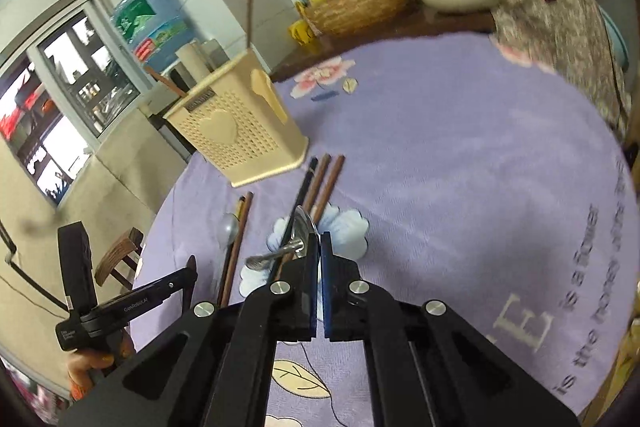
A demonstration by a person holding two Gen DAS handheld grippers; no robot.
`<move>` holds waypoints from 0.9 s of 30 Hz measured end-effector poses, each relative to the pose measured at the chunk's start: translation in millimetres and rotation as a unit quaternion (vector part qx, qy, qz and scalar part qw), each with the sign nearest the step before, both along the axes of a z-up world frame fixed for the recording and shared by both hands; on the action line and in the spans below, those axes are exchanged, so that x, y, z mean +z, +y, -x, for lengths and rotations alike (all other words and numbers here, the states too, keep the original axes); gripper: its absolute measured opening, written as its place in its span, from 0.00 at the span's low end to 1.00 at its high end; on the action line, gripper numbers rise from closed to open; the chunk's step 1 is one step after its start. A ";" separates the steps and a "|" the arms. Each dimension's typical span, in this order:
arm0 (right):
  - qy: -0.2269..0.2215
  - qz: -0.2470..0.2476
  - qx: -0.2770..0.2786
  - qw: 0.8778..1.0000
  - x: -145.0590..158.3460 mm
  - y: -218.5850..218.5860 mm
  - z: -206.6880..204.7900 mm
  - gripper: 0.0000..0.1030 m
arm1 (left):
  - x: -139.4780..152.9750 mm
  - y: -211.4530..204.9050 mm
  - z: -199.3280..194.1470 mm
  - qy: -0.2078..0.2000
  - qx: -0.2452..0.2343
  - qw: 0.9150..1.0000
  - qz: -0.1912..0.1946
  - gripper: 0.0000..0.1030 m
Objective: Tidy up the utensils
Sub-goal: 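Carry the metal spoon with the right tool toward the cream holder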
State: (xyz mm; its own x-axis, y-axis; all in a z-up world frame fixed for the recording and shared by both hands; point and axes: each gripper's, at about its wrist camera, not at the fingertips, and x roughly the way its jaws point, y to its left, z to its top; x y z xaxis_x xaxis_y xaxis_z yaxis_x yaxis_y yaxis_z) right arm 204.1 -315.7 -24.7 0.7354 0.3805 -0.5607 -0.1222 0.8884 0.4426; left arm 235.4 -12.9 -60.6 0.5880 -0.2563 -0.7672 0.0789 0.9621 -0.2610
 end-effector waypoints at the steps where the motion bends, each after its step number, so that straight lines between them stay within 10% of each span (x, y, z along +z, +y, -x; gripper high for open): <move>1: -0.012 0.005 0.006 1.000 7.5 1.7 1.4 0.02 | 3.6 0.0 1.5 -0.003 -0.001 1.000 0.003 0.16; 11: -0.102 0.139 0.052 0.984 57.1 36.5 16.4 0.02 | 55.9 6.6 28.1 -0.064 -0.015 0.998 0.010 0.15; 27: -0.126 0.197 0.097 0.967 86.0 65.0 15.2 0.02 | 107.9 18.1 37.1 -0.120 -0.023 0.993 0.007 0.15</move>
State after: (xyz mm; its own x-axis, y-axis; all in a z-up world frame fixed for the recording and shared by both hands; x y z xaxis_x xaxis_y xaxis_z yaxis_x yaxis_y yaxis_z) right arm 188.9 -250.7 61.3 0.8032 0.3180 -0.5037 -0.3637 0.9315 0.0080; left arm 198.3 5.2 47.2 0.7407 -0.2961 -0.6031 0.1834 0.9527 -0.2424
